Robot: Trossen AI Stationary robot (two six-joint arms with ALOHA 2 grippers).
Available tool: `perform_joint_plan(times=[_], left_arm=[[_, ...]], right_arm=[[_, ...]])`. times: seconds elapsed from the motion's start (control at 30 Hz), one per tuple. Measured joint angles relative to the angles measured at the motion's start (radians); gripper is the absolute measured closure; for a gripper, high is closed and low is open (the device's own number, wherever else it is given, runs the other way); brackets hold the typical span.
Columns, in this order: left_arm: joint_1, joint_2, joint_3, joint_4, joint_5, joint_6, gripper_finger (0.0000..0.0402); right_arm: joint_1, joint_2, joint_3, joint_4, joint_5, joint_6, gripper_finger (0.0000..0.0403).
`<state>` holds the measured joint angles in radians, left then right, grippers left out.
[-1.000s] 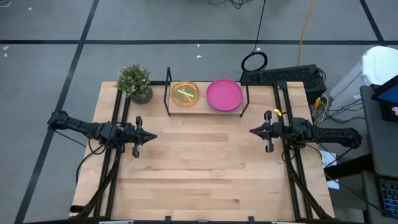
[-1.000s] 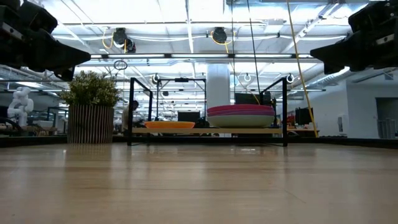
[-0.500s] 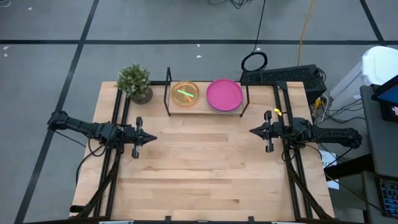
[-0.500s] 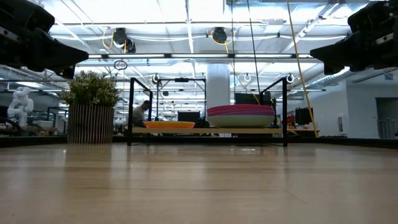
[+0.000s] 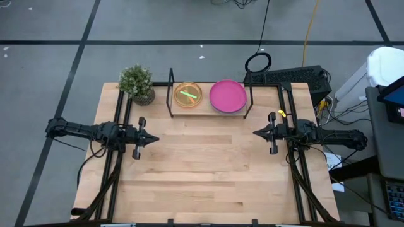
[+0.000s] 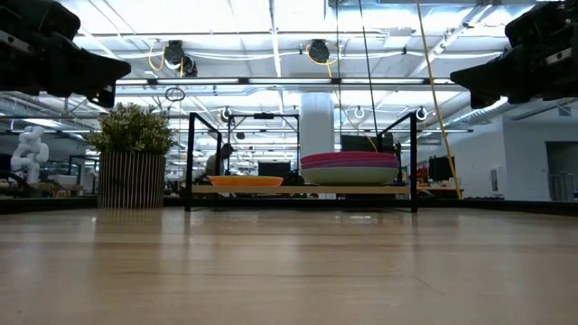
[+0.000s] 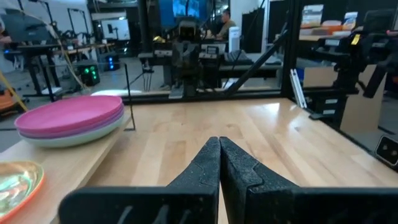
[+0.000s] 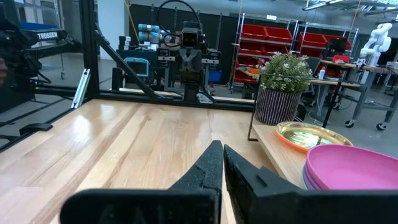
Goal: Place and stack plates onto a shelf
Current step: Return to Home Position
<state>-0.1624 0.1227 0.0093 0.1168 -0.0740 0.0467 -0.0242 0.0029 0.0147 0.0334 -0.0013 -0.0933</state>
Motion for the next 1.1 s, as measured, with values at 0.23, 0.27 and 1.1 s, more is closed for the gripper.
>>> perform_joint_plan(times=[0.23,0.27,1.1], left_arm=[[0.055,0.000,0.000,-0.047,0.063,0.000,0.0399],[0.061,0.000,0.000,-0.061,0.074,-0.004,0.0399],[0.226,0.000,0.001,-0.061,0.186,-0.012,0.0398]], right_arm=[[0.000,0.000,0.000,0.000,0.000,0.000,0.0403],[0.000,0.000,0.000,0.000,0.000,0.000,0.0403],[0.000,0.000,0.000,0.000,0.000,0.000,0.0403]])
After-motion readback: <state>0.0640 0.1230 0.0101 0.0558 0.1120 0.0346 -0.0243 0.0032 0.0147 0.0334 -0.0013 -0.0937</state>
